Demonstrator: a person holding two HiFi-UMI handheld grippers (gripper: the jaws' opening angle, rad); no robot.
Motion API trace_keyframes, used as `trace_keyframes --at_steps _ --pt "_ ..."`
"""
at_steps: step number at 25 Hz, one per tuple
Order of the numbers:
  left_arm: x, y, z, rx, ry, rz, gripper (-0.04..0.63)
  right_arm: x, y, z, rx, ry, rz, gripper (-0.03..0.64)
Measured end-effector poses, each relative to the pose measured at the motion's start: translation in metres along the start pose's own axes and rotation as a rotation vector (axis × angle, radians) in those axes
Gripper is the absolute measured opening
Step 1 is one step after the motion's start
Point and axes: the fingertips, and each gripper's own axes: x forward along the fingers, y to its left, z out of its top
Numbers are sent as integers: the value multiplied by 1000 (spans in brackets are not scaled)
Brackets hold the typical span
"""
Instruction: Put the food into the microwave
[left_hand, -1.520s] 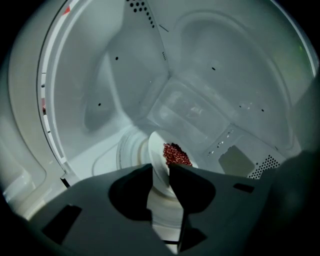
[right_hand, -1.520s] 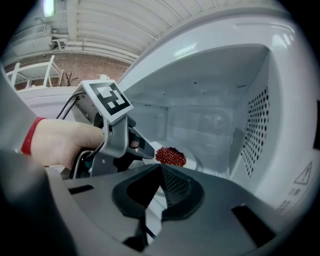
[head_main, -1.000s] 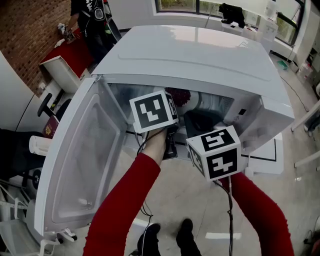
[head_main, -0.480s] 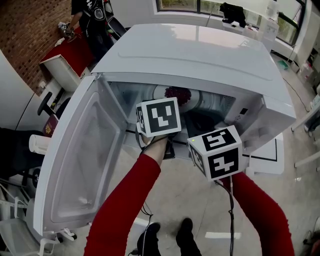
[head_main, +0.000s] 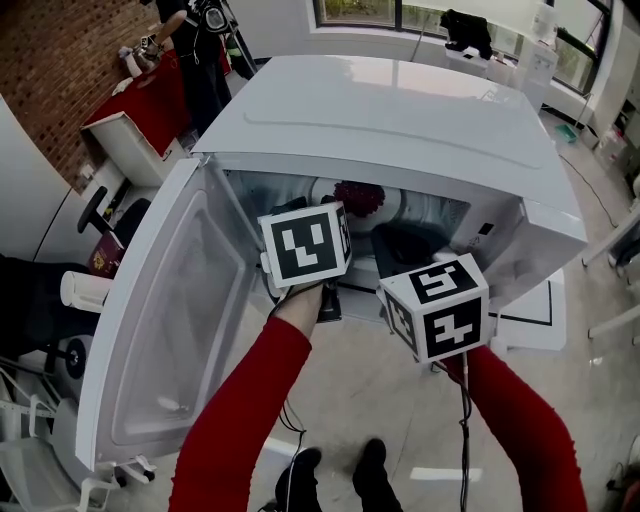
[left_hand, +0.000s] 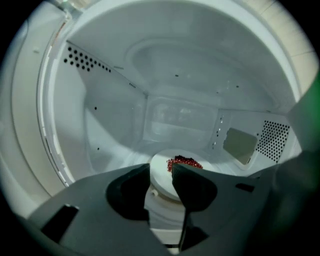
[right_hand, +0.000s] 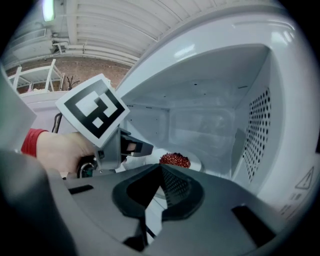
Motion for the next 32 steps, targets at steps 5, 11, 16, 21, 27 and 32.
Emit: trace_keyframes --at_steps 5,11,16,21,27,32 --pt "-25 -2 8 -21 -80 -67 40 -6 11 5 44 -7 36 14" --pt "-56 -11 5 -61 -126 -195 9 -28 33 20 97 -42 105 14" --pt "-89 -24 5 -75 -154 -278 8 -55 44 33 141 -76 123 14" --pt "-131 -40 8 -16 -190 -331 8 -88 44 41 192 -99 110 14" --pt "-186 -65 8 95 -242 -387 8 -133 52 53 241 -152 133 14" --pt "-222 -80 2 163 -279 -426 8 -164 57 62 252 -208 138 14"
